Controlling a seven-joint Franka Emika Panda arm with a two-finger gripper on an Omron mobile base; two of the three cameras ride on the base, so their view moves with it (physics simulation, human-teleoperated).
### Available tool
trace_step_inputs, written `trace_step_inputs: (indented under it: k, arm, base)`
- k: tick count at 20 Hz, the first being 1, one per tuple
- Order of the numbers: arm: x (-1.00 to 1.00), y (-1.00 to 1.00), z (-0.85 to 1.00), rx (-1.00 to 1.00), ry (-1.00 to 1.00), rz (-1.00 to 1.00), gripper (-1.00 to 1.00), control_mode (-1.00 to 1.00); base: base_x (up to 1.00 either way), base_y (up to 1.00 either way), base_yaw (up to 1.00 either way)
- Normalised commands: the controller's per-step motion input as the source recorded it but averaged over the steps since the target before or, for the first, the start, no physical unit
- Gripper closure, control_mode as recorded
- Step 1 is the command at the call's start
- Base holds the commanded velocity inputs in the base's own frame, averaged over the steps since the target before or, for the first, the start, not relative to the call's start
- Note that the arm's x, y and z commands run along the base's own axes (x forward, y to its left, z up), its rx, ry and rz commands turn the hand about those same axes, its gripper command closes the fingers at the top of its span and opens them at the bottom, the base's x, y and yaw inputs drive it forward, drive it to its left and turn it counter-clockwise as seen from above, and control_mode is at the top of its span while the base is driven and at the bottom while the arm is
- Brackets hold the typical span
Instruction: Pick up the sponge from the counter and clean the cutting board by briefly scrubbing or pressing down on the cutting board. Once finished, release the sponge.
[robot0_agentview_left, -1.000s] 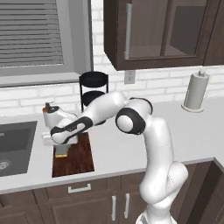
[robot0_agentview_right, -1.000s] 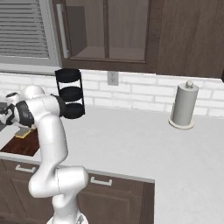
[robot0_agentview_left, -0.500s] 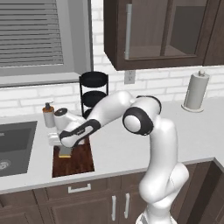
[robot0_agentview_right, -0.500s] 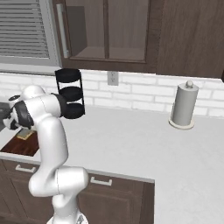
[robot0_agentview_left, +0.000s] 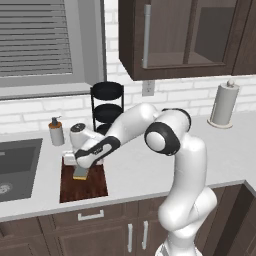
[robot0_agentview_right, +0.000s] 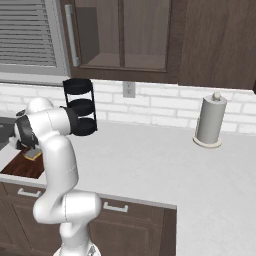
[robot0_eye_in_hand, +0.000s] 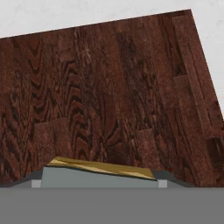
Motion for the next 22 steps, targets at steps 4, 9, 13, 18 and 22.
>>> trace_step_inputs:
  k: [4, 9, 13, 18, 22]
  arm:
    - [0.00, -0.63, -0.22, 0.00, 0.00, 0.00, 1.00, -1.00]
    - [-0.16, -0.53, -0.23, 0.00, 0.00, 0.00, 1.00, -1.00]
    - [-0.61, -0.18, -0.28, 0.00, 0.00, 0.00, 1.00, -1.00]
    - [-0.79, 0.00, -0.39, 0.00, 0.00, 0.01, 1.00, -1.00]
    - [-0.44, -0.01, -0.51, 0.00, 0.00, 0.01, 1.00, -1.00]
  base:
    - [0.00, 0.00, 0.00]
    - [0.00, 0.00, 0.00]
    - [0.00, 0.00, 0.00]
    - [0.00, 0.00, 0.00]
    - [0.00, 0.00, 0.00]
